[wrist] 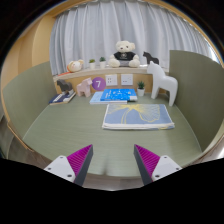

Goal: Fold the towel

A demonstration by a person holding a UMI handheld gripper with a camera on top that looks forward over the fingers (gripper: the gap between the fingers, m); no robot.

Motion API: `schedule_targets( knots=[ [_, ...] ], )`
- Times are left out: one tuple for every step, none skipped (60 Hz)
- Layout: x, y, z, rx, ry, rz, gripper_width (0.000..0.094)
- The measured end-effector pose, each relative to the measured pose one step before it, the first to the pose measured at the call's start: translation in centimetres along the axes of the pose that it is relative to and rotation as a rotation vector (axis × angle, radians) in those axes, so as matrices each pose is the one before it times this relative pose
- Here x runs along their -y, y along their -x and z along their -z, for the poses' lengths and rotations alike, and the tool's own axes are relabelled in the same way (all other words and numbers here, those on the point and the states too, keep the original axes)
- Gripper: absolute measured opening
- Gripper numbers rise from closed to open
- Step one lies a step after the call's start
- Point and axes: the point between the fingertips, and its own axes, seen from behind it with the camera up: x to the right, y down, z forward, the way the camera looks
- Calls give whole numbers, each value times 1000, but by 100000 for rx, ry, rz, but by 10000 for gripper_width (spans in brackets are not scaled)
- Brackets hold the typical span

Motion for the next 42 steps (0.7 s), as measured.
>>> schedule_targets(
  knots=[
    [407,315,-1124,202,125,89,831],
    [401,314,-1054,266,199,92,827],
    [426,311,-1055,277,180,56,828],
    [470,325,-1007,285,32,75,828],
    [472,283,-1007,295,-11,205,828],
    [442,260,-963,274,127,318,827],
    [417,213,-939,200,163,267,825],
    [417,198,-939,123,190,150,824],
    [428,203,-906,89,192,76,823],
    [419,215,-918,87,147,109,822],
    [410,167,-886,76,257,196,820],
    [385,112,-916,-27,303,81,823],
    [365,63,-879,-144,286,-134,821],
    [394,17,-882,-193,151,-309,818],
    [415,27,-878,-241,-7,-369,815],
    [402,42,-871,-296,-35,-326,810],
    [364,8,-854,-343,73,-219,800],
    [349,-14,-847,-367,57,-200,792],
    [331,-49,-832,-530,29,-186,783],
    [223,-91,-878,-602,-398,-125,775],
    [235,-87,-783,-592,112,-33,765],
    [189,-78,-758,-624,260,84,759],
    [122,-71,-703,-532,390,200,753],
    [76,-31,-698,-387,541,190,743],
    [-1,-18,-662,-328,812,182,733],
    [-26,8,-614,-242,976,263,722],
    [-38,4,-564,-167,889,389,713],
    [-84,-30,-558,-188,849,495,700],
    [-128,14,-537,-199,882,609,689],
    [-136,55,-500,-68,818,666,676],
    [-197,-4,-475,-189,867,675,657],
    [-291,31,-393,-142,1200,663,632],
    [-368,-12,-376,-296,1428,774,599],
    [-421,-139,-313,-760,1598,995,564],
    [-237,-323,-187,-1576,945,1583,535],
    [558,-128,-51,-922,-1857,1557,497],
    [-29,-204,-132,-1027,-318,902,440],
    [-147,-144,-6,-895,690,520,383],
    [94,-80,-66,-561,-410,-249,330],
    [-150,-67,-7,-542,505,-312,282],
    [7,-49,10,-264,23,-44,237],
    [-29,-114,4,-308,110,451,201]
  ],
)
